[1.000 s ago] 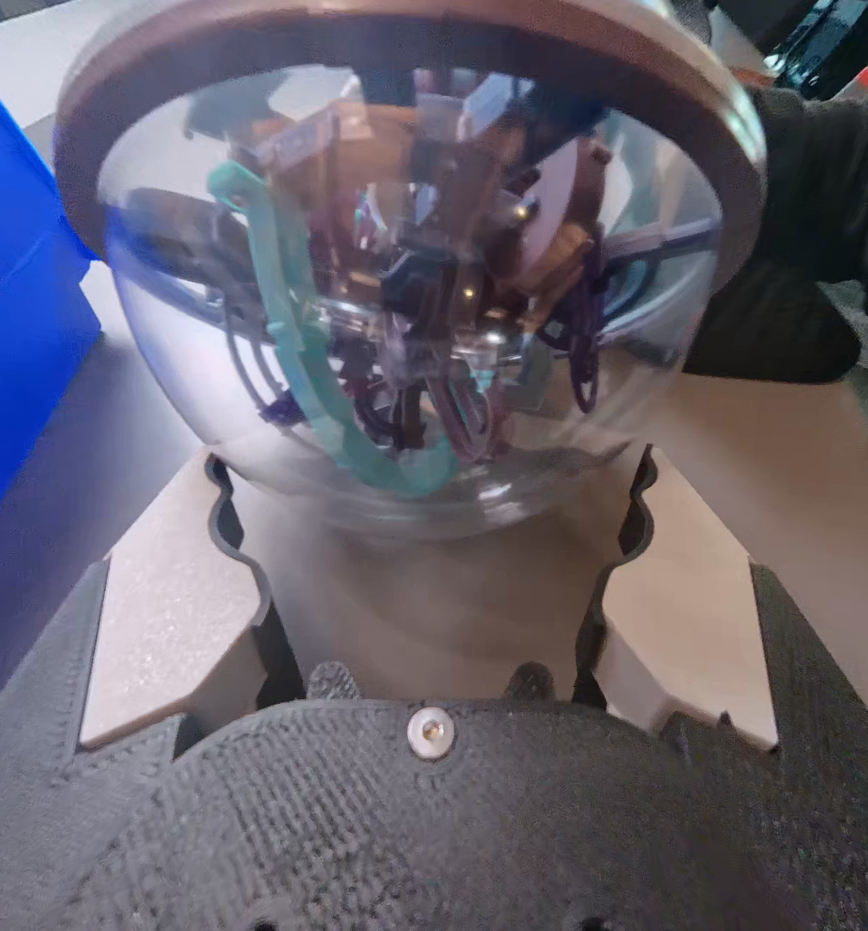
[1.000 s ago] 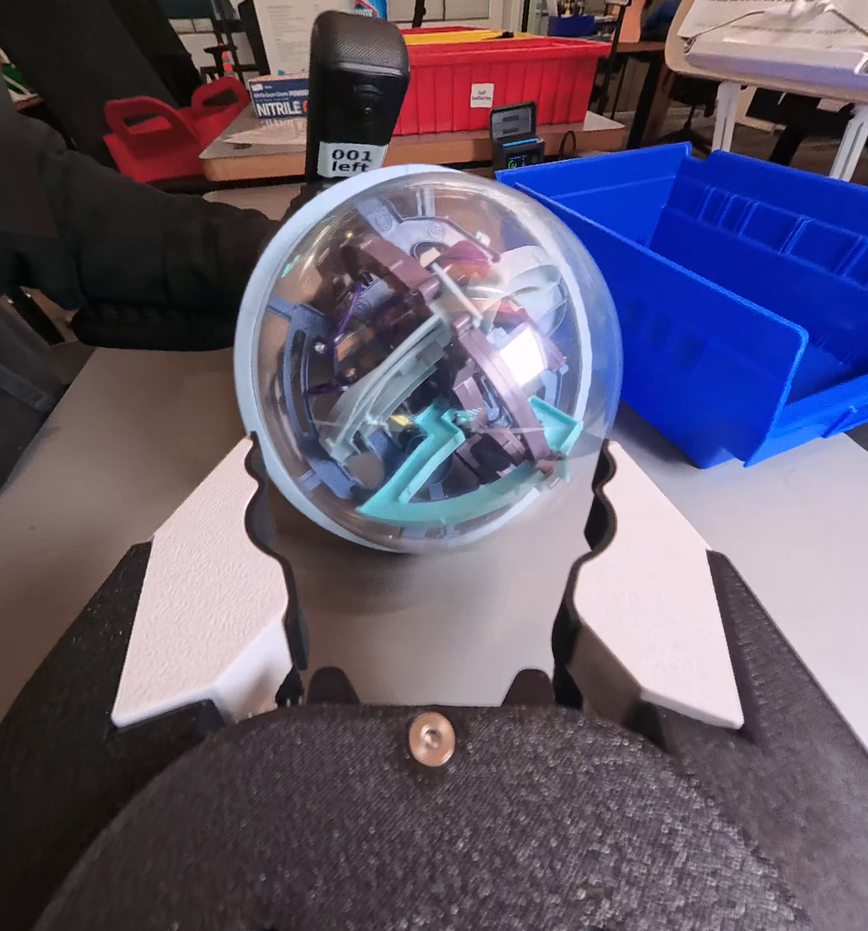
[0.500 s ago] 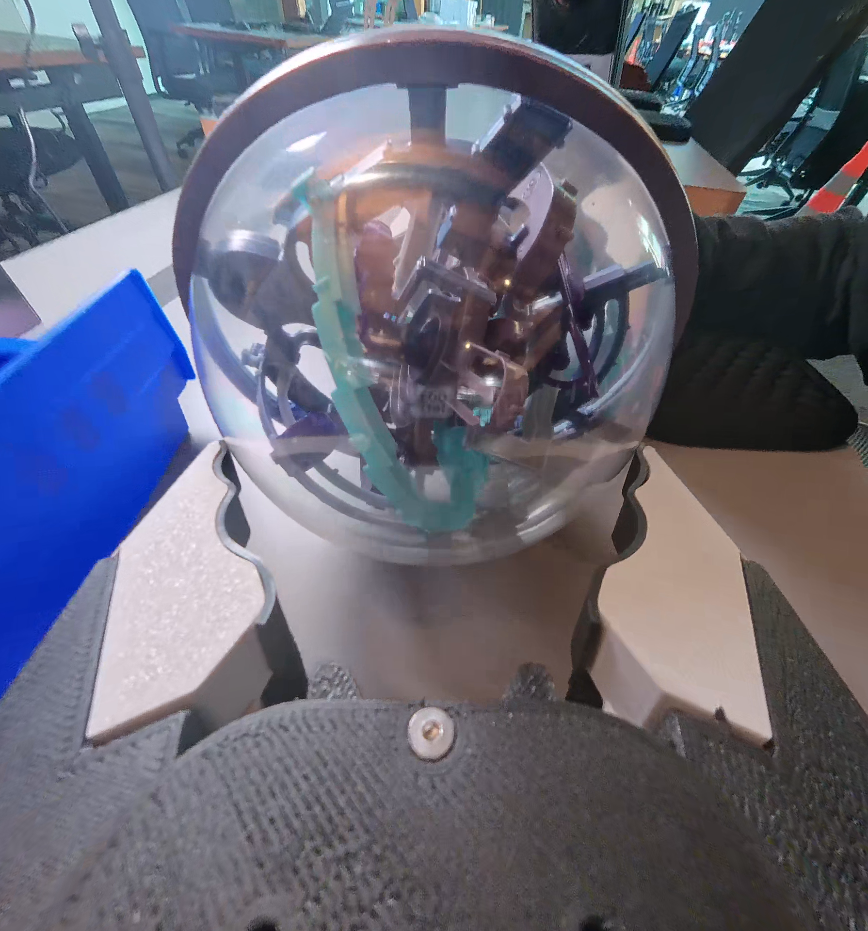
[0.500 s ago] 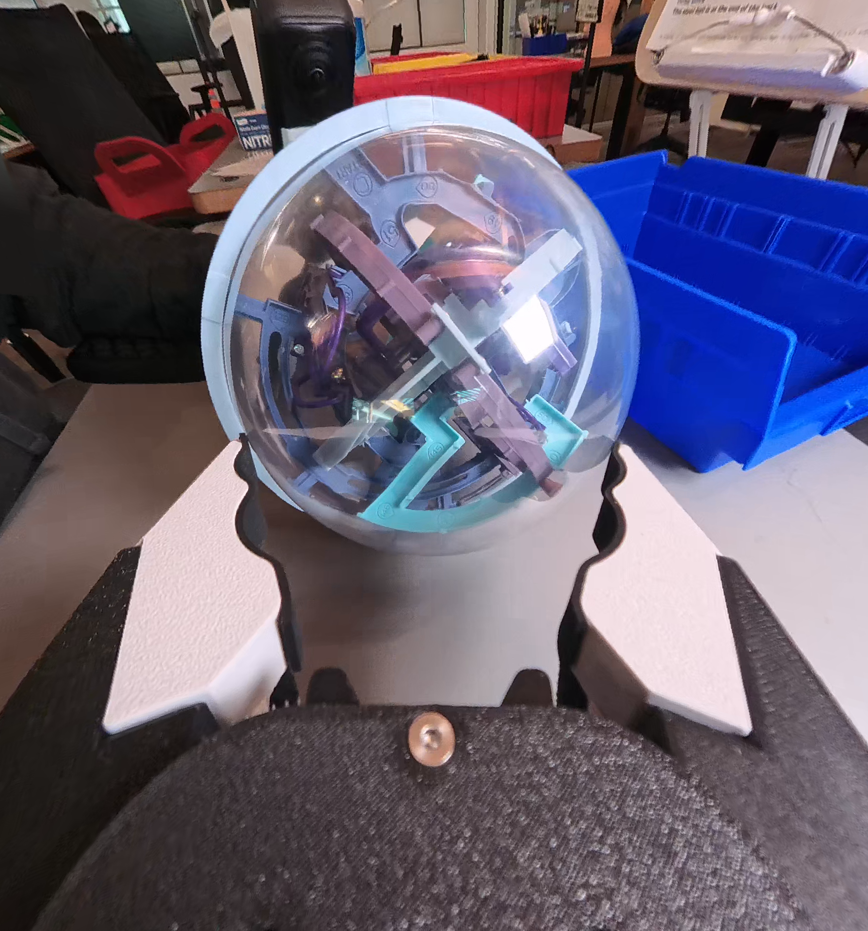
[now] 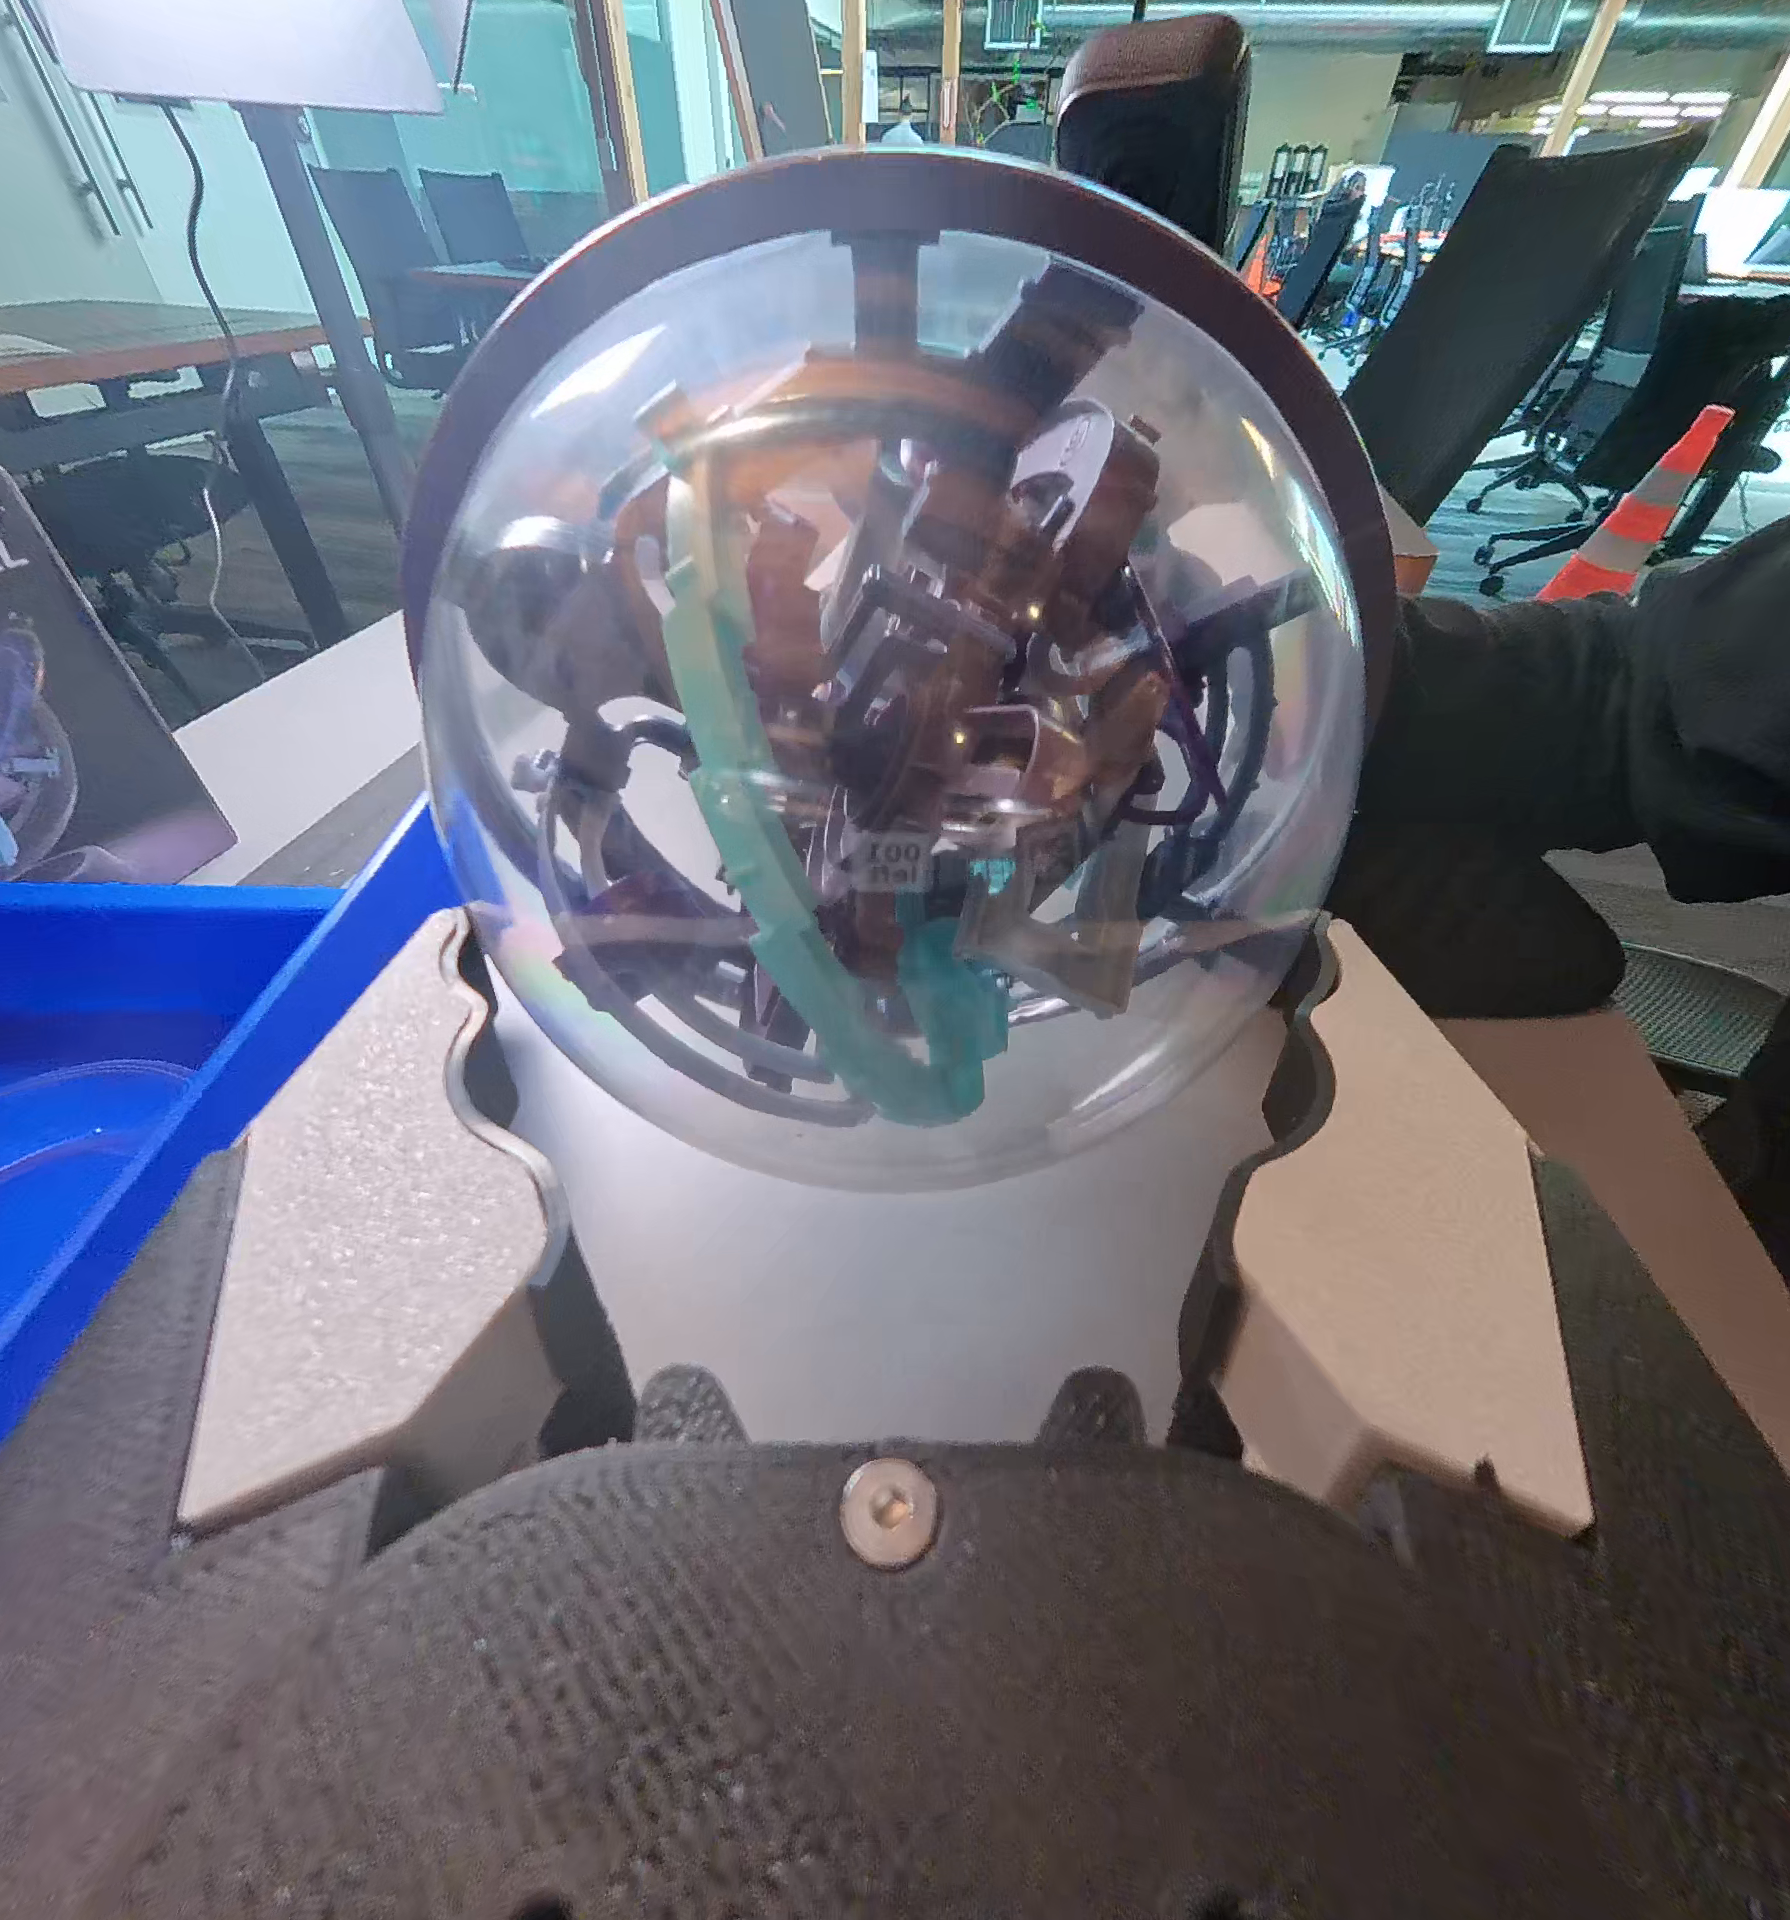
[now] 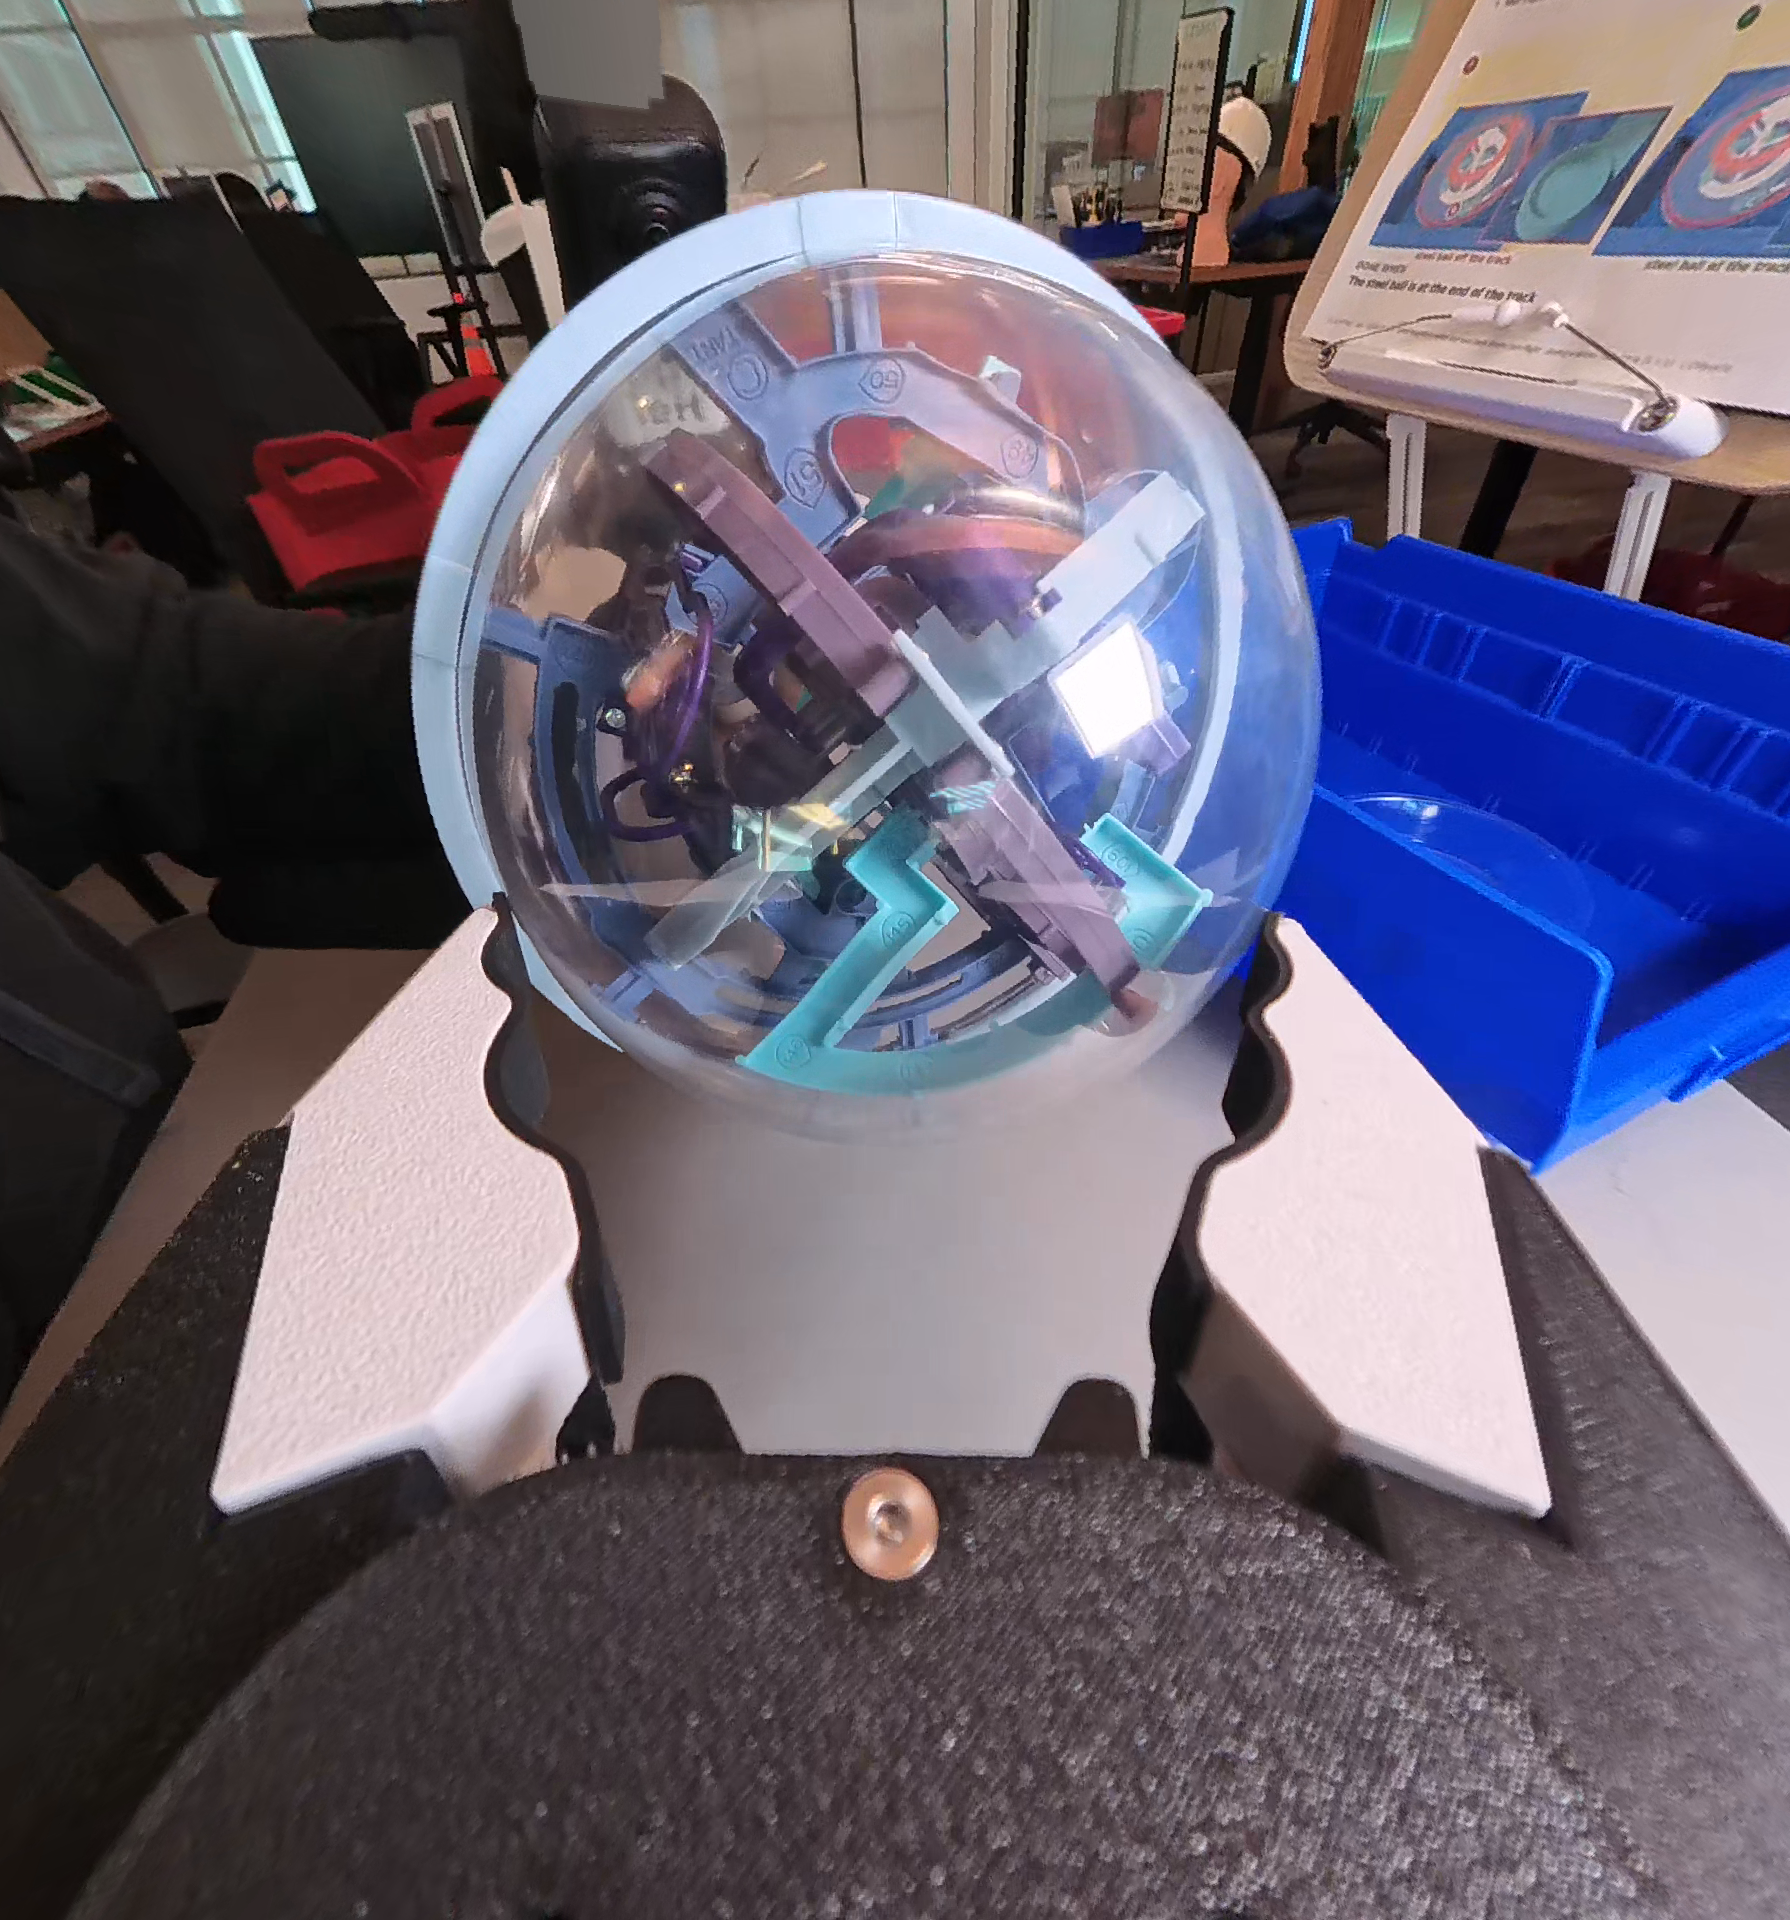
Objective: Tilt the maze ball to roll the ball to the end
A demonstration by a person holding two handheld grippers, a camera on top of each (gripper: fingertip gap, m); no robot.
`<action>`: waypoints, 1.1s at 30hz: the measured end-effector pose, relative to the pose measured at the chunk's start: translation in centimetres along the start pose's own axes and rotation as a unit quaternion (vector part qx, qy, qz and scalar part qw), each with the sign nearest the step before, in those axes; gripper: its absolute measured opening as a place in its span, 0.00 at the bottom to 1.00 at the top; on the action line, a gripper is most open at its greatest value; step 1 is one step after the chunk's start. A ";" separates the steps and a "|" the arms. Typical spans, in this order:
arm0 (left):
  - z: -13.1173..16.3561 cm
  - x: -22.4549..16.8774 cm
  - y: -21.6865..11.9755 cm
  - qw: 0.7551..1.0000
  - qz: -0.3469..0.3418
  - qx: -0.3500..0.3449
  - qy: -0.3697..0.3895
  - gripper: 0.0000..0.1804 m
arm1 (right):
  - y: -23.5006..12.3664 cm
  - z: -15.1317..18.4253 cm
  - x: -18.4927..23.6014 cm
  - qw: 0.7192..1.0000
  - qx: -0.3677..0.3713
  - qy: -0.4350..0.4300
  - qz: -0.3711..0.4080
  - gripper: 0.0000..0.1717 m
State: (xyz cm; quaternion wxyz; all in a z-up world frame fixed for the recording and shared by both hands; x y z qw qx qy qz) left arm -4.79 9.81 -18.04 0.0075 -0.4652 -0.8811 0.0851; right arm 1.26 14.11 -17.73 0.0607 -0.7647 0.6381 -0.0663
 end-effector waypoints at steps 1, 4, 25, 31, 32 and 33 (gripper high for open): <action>-0.3 -0.1 -0.2 1.000 0.000 -0.002 0.000 0.81 | 0.1 -0.2 0.1 1.000 -0.002 0.005 -0.001 0.77; -1.0 -0.4 -0.7 1.000 0.002 -0.009 -0.002 0.81 | 0.3 -0.5 0.6 1.000 -0.007 0.023 -0.005 0.77; -3.0 -1.2 -1.9 1.000 0.008 -0.016 0.021 0.81 | 0.6 -2.0 1.8 0.999 -0.029 0.025 0.002 0.77; -4.2 -1.2 -1.7 0.999 0.002 -0.035 0.040 0.81 | -0.1 -3.8 1.5 1.000 -0.016 -0.011 0.008 0.77; -4.5 -1.2 -1.6 0.998 0.001 -0.038 0.045 0.81 | -0.2 -4.1 1.4 1.000 -0.014 -0.018 0.009 0.77; -4.8 -1.2 -1.6 0.998 0.001 -0.042 0.049 0.81 | -0.3 -4.5 1.4 1.000 -0.013 -0.024 0.009 0.77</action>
Point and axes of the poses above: each gripper's, where its closed fingertips meet, y out along the fingers, z out of its underside, x = y × z across the jaws, the point moved 2 cm from there along -y, back along the fingers, and after that the axes turned 14 degrees about z, right-handed, at the moved point
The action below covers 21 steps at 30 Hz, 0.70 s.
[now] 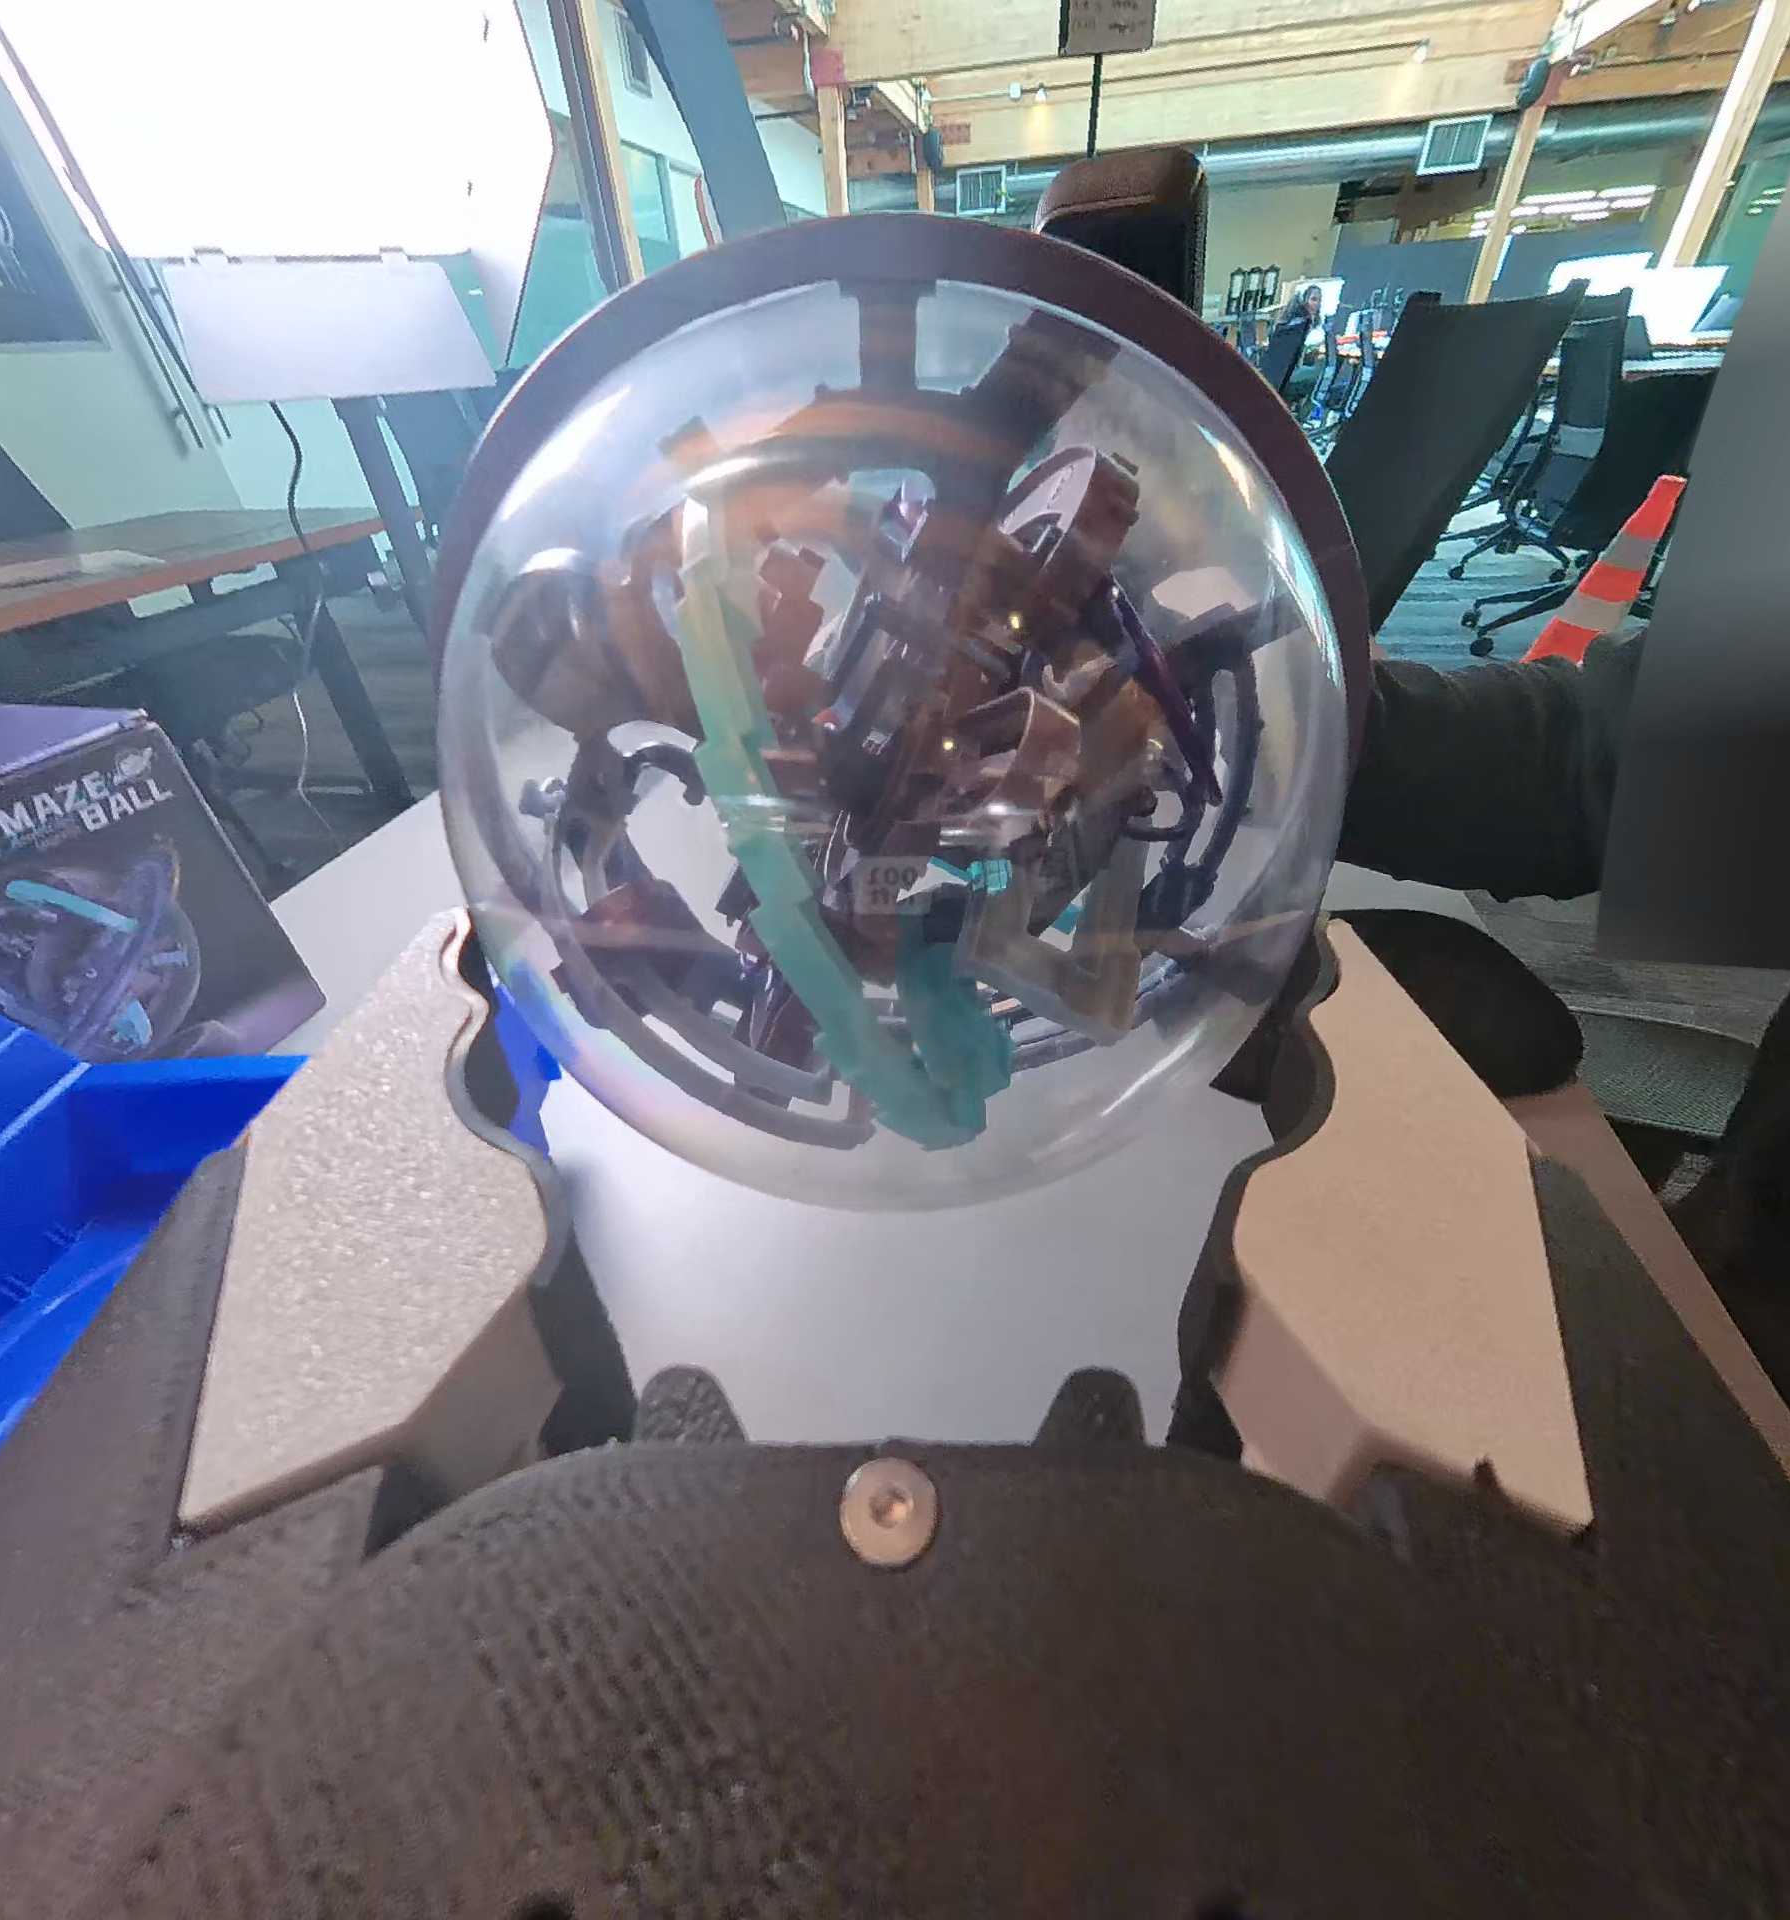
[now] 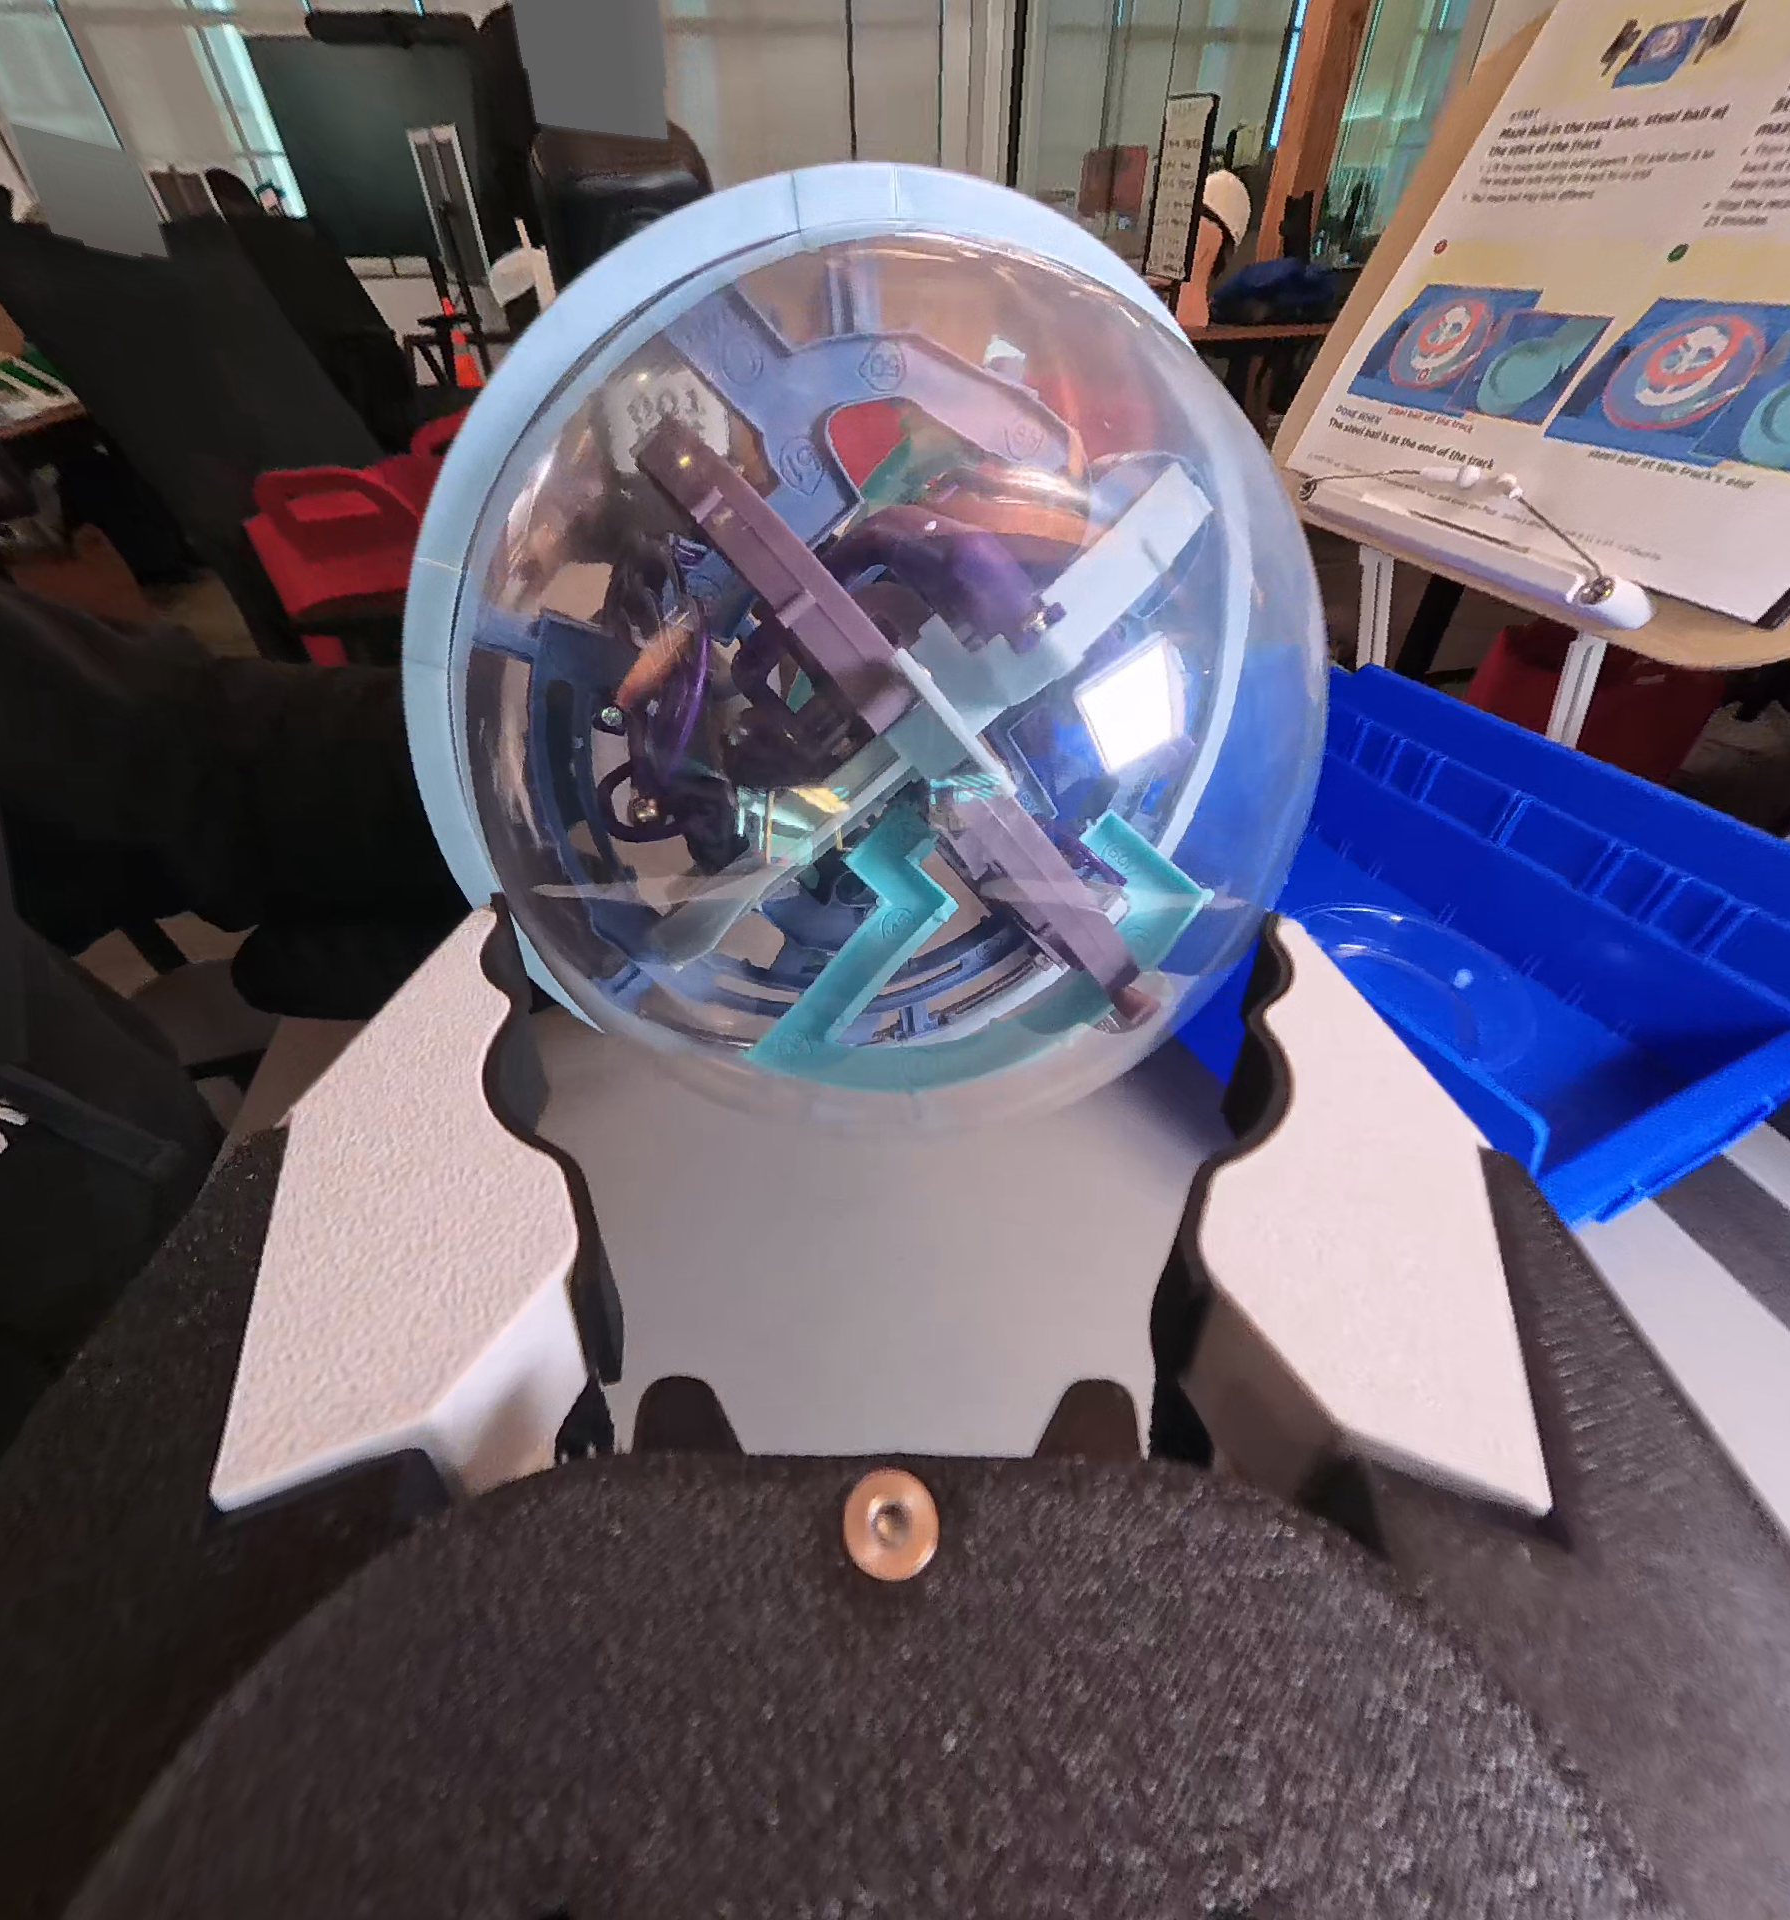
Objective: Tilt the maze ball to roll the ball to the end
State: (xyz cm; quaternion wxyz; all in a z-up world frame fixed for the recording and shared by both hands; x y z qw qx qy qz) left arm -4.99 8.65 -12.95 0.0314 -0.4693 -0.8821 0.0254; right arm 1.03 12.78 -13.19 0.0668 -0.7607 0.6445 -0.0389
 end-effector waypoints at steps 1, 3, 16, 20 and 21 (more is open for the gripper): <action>-0.3 0.0 0.0 1.000 -0.001 -0.002 0.004 0.81 | -0.1 -0.4 -0.1 1.000 0.001 -0.005 0.001 0.77; -1.0 0.1 0.1 1.000 -0.002 -0.006 0.011 0.81 | -0.3 -1.1 -0.2 1.000 0.000 -0.014 0.002 0.77; -3.0 -0.3 1.2 0.999 -0.003 -0.037 -0.014 0.81 | -1.9 -3.1 -0.3 0.999 0.046 -0.002 -0.003 0.78; -2.7 -0.6 1.5 0.997 0.003 -0.043 -0.061 0.81 | -2.3 -2.5 -0.1 0.997 0.062 0.047 -0.009 0.78; -2.5 -0.7 1.6 0.996 0.005 -0.042 -0.073 0.81 | -2.3 -2.3 0.0 0.996 0.067 0.059 -0.010 0.78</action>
Point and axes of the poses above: each gripper's, where its closed fingertips meet, y out along the fingers, z out of its underside, x = y × z across the jaws, the point moved 2 cm from there along -y, back along the fingers, and after that the axes turned 14 degrees about z, right-handed, at the moved point
